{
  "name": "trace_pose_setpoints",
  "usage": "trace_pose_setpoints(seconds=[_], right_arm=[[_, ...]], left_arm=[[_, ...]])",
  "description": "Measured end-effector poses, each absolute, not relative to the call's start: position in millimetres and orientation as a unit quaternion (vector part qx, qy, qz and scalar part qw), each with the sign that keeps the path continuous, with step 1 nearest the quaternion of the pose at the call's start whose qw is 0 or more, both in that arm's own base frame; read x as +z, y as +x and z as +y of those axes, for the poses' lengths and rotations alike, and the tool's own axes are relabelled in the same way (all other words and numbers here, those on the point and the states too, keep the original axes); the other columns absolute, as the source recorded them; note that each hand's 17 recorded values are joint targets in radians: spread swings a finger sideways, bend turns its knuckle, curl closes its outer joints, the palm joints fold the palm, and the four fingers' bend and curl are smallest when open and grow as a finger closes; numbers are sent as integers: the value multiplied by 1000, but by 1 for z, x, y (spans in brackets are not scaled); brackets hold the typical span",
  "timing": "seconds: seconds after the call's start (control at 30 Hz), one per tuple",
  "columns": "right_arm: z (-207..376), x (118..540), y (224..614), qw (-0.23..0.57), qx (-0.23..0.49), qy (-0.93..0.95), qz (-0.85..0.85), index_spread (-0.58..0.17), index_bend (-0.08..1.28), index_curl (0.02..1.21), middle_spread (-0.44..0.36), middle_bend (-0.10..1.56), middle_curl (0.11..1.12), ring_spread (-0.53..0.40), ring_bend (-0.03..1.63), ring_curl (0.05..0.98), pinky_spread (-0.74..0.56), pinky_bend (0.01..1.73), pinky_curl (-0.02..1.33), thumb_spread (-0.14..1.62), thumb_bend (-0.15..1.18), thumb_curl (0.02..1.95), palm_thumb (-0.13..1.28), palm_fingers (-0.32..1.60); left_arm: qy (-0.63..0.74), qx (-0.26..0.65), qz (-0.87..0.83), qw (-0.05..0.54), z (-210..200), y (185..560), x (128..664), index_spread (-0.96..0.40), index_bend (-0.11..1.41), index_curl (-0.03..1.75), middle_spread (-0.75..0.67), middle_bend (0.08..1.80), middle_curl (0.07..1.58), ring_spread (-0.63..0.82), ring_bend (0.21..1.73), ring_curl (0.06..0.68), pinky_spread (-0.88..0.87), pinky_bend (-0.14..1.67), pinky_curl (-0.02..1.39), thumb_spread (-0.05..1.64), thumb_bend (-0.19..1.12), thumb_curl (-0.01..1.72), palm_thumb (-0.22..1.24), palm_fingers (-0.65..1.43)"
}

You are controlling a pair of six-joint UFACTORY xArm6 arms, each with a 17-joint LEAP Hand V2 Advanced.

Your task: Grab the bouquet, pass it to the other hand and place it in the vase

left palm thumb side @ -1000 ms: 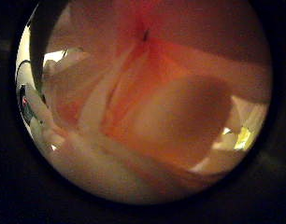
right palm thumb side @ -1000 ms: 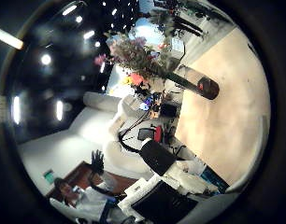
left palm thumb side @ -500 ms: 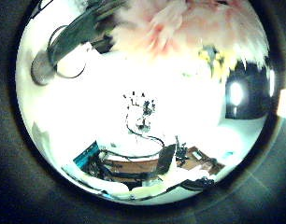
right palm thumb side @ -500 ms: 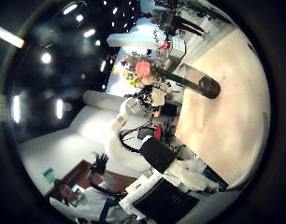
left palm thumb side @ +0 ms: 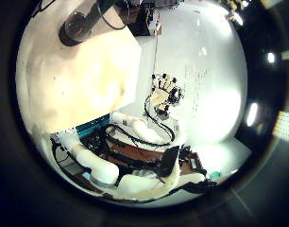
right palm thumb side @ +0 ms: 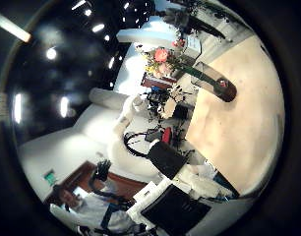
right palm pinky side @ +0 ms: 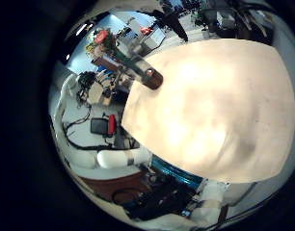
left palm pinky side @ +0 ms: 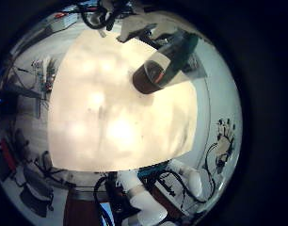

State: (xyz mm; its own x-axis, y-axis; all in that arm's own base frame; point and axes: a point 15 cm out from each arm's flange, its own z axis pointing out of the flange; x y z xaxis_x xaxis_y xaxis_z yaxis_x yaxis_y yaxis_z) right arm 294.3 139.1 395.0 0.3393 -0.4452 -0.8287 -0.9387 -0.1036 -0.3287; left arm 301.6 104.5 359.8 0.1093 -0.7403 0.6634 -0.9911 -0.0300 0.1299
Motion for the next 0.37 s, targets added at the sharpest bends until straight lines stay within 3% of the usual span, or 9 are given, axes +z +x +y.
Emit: trace_pose_setpoints(seconds=[0.37], right_arm=[[121,372,286,427,262,-711,493,-319,179,313,52,203,340,205,472,207,534,560,220,1012,-17,401,519,290]], left_arm=[[699,199,-640,250,43,235,373,23,164,282,557,176,212,701,458,190,779,236,258,839,-34,330,41,-38]])
